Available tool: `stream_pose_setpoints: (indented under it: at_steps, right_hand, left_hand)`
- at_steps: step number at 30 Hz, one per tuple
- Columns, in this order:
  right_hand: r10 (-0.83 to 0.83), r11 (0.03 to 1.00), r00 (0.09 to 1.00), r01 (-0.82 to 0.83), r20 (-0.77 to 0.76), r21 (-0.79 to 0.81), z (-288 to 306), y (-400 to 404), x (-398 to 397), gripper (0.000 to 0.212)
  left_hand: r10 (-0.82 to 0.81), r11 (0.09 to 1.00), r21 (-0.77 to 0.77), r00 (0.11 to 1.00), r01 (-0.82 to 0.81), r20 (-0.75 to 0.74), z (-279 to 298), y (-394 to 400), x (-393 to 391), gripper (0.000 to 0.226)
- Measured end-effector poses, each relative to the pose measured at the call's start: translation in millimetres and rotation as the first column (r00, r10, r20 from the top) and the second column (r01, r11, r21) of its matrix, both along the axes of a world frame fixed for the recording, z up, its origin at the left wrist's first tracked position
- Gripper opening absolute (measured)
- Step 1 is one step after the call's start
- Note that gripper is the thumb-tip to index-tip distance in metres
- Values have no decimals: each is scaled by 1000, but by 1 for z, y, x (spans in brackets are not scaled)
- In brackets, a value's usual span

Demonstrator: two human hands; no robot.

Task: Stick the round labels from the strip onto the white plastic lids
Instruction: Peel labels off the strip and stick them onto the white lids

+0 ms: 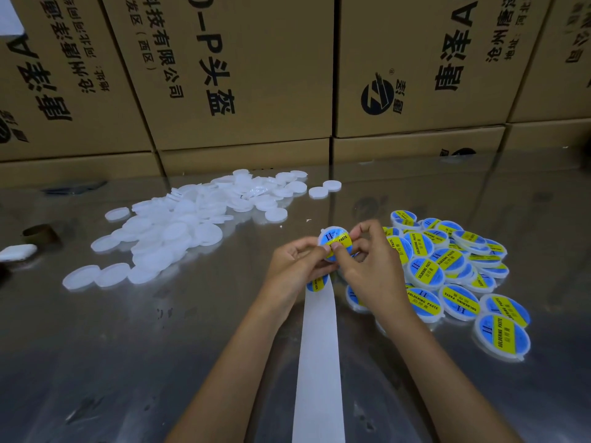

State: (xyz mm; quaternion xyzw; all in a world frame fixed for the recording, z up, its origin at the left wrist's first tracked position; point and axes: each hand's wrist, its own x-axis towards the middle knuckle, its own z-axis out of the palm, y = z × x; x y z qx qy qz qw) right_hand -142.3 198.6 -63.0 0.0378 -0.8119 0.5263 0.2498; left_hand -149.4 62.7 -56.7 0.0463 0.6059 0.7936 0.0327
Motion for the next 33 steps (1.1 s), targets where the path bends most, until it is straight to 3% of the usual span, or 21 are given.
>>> stream_pose_setpoints:
  at_steps: [3, 7, 11, 21, 28, 31, 33]
  right_hand:
    - [-86, 986, 996, 89, -26, 141, -1, 3, 0, 31]
    - [-44, 996, 999, 45, -18, 72, -2, 2, -1, 26]
    - [53, 995, 998, -50, -28, 88, -4, -3, 1, 38]
    - [11, 993, 992, 4, -125, 118, -3, -4, 4, 25]
    - [-9, 992, 994, 22, -112, 122, -1, -1, 5, 26]
    - [-70, 991, 993, 80, -90, 110, -1, 2, 4, 33]
    - [-93, 988, 992, 102, -85, 113, -1, 3, 3, 34]
  left_hand:
    - [40, 998, 58, 999, -40, 8, 2, -2, 1, 11]
    - [53, 989, 136, 997, -61, 59, 5, -6, 1, 17]
    - [27, 985, 169, 994, -44, 102, 8, -5, 3, 24]
    - [-97, 956, 287, 986, 55, 137, 16, -5, 5, 34]
    - [-119, 963, 258, 985, 83, 128, 13, -8, 2, 27]
    - [-155, 976, 161, 987, 148, 32, 12, -10, 4, 24]
    - [-150, 986, 66, 988, 152, -38, 10, -9, 4, 37]
